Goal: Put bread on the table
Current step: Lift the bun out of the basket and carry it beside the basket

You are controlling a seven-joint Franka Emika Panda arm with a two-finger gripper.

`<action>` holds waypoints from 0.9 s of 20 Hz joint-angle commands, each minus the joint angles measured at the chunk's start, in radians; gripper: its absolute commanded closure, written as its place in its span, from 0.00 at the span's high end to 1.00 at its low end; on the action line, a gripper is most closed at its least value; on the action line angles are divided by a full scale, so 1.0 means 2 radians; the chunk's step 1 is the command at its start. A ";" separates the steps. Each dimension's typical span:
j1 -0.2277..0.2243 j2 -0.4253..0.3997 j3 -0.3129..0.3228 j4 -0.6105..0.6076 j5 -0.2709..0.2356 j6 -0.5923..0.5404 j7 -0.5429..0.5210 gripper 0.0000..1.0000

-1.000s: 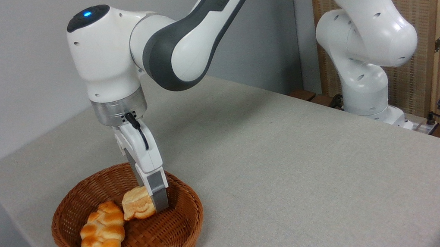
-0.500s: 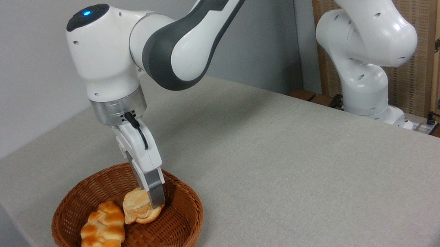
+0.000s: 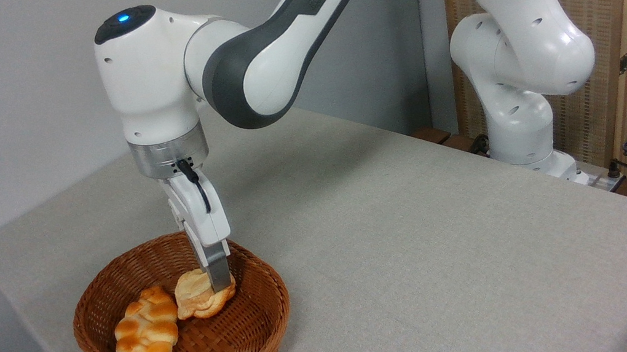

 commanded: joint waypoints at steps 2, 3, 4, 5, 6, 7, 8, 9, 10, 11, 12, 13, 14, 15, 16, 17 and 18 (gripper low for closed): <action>0.001 -0.003 0.002 0.003 0.000 0.009 0.003 0.28; 0.001 -0.008 0.003 0.005 -0.003 0.008 0.001 0.28; 0.002 -0.012 0.006 0.009 -0.004 0.008 0.000 0.28; 0.002 -0.014 0.007 0.010 -0.005 0.007 0.000 0.28; 0.003 -0.017 0.007 0.015 -0.009 0.007 0.000 0.28; 0.003 -0.017 0.008 0.018 -0.011 0.005 0.000 0.28; 0.004 -0.017 0.008 0.019 -0.011 0.005 0.000 0.28; 0.005 -0.020 0.008 0.020 -0.012 0.005 -0.001 0.28; 0.005 -0.023 0.008 0.022 -0.012 0.002 -0.002 0.28; 0.005 -0.032 0.009 0.022 -0.013 -0.002 -0.002 0.28; 0.005 -0.040 0.015 0.022 -0.013 -0.014 -0.002 0.28; 0.006 -0.050 0.023 0.022 -0.013 -0.032 -0.001 0.28; 0.005 -0.063 0.031 0.022 -0.013 -0.053 0.000 0.28; 0.005 -0.073 0.034 0.022 -0.013 -0.073 0.000 0.29; 0.005 -0.080 0.035 0.021 -0.011 -0.096 0.001 0.29; 0.006 -0.086 0.039 0.021 -0.011 -0.117 0.001 0.29; 0.005 -0.092 0.048 0.021 -0.011 -0.135 0.003 0.30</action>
